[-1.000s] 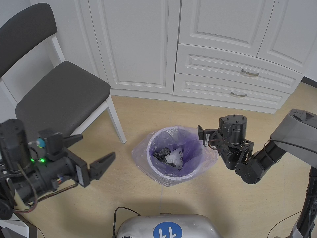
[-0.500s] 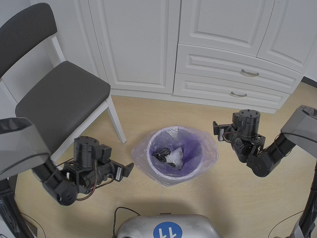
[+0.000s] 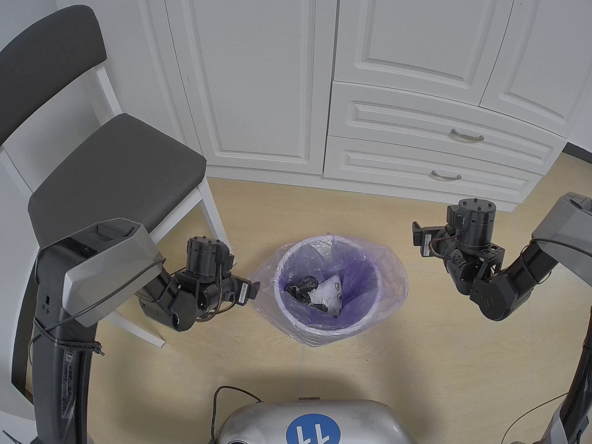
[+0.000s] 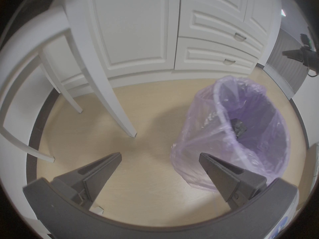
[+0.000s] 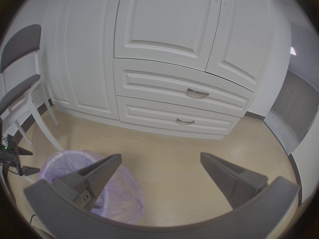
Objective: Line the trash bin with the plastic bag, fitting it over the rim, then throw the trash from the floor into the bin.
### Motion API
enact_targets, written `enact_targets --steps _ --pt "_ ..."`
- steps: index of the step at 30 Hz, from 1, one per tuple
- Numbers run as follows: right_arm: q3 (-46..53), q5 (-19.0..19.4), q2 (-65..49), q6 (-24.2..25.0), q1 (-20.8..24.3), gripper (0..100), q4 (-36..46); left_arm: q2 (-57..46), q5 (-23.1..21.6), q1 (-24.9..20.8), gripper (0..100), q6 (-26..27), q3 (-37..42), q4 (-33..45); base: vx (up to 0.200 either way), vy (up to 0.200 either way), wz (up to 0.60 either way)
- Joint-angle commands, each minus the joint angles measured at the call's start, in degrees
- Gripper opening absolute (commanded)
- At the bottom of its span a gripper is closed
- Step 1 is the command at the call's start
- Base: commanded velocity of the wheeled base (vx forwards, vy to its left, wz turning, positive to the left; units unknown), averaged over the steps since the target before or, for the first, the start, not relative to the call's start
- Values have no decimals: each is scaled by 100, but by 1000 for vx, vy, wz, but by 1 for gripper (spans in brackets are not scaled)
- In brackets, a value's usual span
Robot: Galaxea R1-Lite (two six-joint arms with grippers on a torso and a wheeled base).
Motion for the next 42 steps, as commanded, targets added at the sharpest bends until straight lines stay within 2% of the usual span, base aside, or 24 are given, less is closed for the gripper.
enact_targets --steps 1,5,13,21,27,28,29,30,31,32,33,36,42 --pt "-118 43 57 -15 -175 100 154 1083 -322 205 100 1 -1970 1613 0 0 0" --pt "-135 61 162 -15 -210 100 154 1425 -524 196 100 19 -2796 2334 0 0 0" --pt "-258 70 452 -15 -219 100 163 2410 -524 205 100 10 -4809 3661 0 0 0" --pt "-258 70 470 -15 -219 100 180 2392 -524 196 100 -43 -4921 3872 0 0 0" --pt "-250 70 435 -24 -280 100 180 1601 -436 425 100 10 -3877 3731 0 0 0" --pt "-250 70 356 -24 -315 100 180 1214 -357 460 100 1 -3359 3564 0 0 0" --pt "-241 70 347 -24 -324 100 180 1179 -348 469 100 1 -3306 3547 0 0 0" --pt "-214 70 241 -59 -359 100 180 740 -242 486 100 19 -2656 3221 0 0 0" --pt "-214 70 241 -59 -359 100 180 740 -242 486 100 19 -2656 3221 0 0 0" --pt "-188 87 180 -94 -368 100 180 485 -172 486 100 37 -2216 2958 0 0 0" --pt "-153 96 83 -112 -386 100 180 160 -58 443 100 54 -1627 2571 0 0 0" --pt "-12 105 -119 -147 -386 100 180 -473 48 302 100 133 -599 2044 0 0 0" --pt "199 105 -479 -244 -429 100 171 -1466 56 91 100 283 588 1736 0 0 0"
